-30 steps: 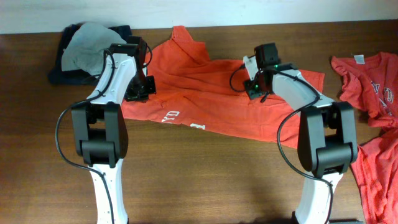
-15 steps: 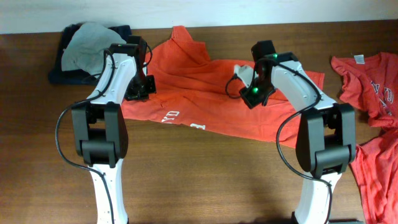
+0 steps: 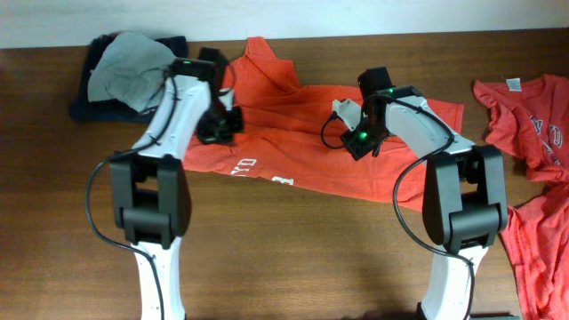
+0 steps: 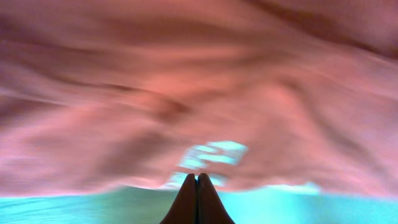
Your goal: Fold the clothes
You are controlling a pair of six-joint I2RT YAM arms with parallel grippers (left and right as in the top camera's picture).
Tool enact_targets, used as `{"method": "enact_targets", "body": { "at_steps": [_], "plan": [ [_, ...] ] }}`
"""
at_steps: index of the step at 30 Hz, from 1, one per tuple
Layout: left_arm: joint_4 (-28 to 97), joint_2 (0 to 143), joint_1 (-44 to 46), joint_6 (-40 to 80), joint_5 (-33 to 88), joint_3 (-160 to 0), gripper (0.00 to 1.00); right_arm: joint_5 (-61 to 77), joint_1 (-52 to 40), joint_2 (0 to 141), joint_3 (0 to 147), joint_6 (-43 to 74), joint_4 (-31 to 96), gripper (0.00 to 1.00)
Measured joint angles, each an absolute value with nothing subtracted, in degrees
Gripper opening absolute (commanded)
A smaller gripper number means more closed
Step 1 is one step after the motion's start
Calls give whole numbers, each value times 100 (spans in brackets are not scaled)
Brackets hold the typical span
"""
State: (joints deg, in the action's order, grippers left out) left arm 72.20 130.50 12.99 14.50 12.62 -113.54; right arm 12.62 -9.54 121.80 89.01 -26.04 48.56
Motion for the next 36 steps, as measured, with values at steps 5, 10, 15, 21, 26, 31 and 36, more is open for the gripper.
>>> {"method": "enact_targets", "body": {
  "at_steps": [5, 10, 15, 21, 26, 31, 36],
  "plan": [
    [6654, 13034, 2078, 1586, 1881, -11146, 0, 1264, -954, 12180, 8901, -2598, 4772, 4],
    [6119, 13034, 2587, 1833, 2045, -11017, 0, 1273, -954, 12180, 8901, -2602, 4772, 4],
    [6053, 13085, 2823, 2119, 1931, -11008, 1, 1291, -954, 12180, 8901, -2602, 4772, 4],
    [5999, 13664, 2818, 2543, 1806, -11019, 1, 1367, -954, 12180, 8901, -2602, 4772, 4],
    [6005, 13712, 2810, 2665, 1806, -11052, 1, 1369, -954, 12180, 8901, -2604, 4783, 4],
    [6031, 13743, 2805, 2687, 1835, -11096, 1, 1610, -954, 12180, 8901, -2600, 4921, 4],
    [6027, 13747, 2805, 2689, 1855, -11100, 1, 1754, -954, 12180, 8901, -2611, 4945, 4]
  ]
}}
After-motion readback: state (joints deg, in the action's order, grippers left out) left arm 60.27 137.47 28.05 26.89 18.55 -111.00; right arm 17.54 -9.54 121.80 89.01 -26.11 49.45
